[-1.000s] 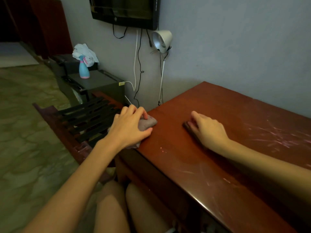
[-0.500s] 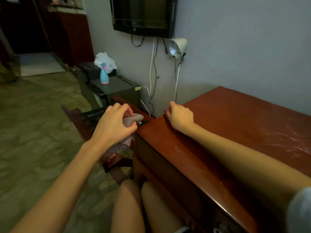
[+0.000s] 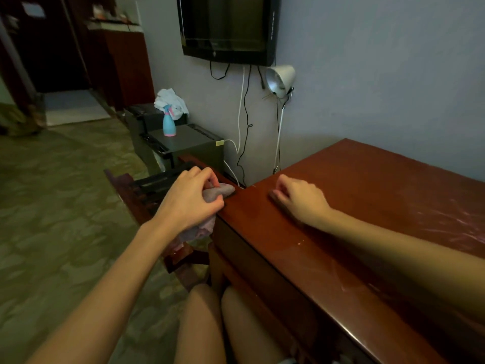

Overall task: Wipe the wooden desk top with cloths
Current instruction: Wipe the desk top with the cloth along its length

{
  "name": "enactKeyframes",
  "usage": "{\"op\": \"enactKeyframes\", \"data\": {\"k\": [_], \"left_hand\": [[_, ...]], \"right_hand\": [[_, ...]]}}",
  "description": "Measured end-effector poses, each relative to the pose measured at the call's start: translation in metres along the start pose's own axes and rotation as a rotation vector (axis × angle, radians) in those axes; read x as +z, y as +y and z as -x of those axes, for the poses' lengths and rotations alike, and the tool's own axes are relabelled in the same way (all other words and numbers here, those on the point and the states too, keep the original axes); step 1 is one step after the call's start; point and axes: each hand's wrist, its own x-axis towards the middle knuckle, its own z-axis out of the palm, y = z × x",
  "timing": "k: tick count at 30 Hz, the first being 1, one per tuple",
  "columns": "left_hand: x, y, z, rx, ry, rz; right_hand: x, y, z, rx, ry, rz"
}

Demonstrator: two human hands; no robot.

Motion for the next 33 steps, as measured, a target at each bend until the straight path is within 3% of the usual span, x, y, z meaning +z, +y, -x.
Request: {"op": "enactKeyframes", "data": {"k": [4, 9, 14, 19, 22, 28, 33], "left_hand": [[-0.008, -0.008, 0.006, -0.021, 0.039, -0.009], [-0.021, -0.022, 0.013, -0.068, 0.091, -0.078], [-0.007, -0.017, 0.007, -0.033, 0.059, -0.014], [0.018, 0.012, -0.007, 0.026, -0.025, 0.032], [0.015, 0.013, -0.012, 0.044, -0.015, 0.014], [0.011, 0.011, -0.014, 0.041, -0.002, 0.01], [0.029, 0.029, -0.027, 0.141, -0.048, 0.031]], "right_hand": [[0.015, -0.019, -0.036, 0.111, 0.067, 0.037], [0.029, -0.095, -0.018, -0.116, 0.053, -0.099], [0.003, -0.075, 0.04, -0.249, -0.027, -0.148], [-0.013, 0.005, 0.033, 0.084, 0.0, -0.049], [-0.001, 0.013, 0.008, 0.189, 0.067, 0.03], [0.006, -0.062, 0.044, -0.073, 0.044, -0.045], [-0.018, -0.047, 0.104, -0.153, -0.024, -0.125]]}}
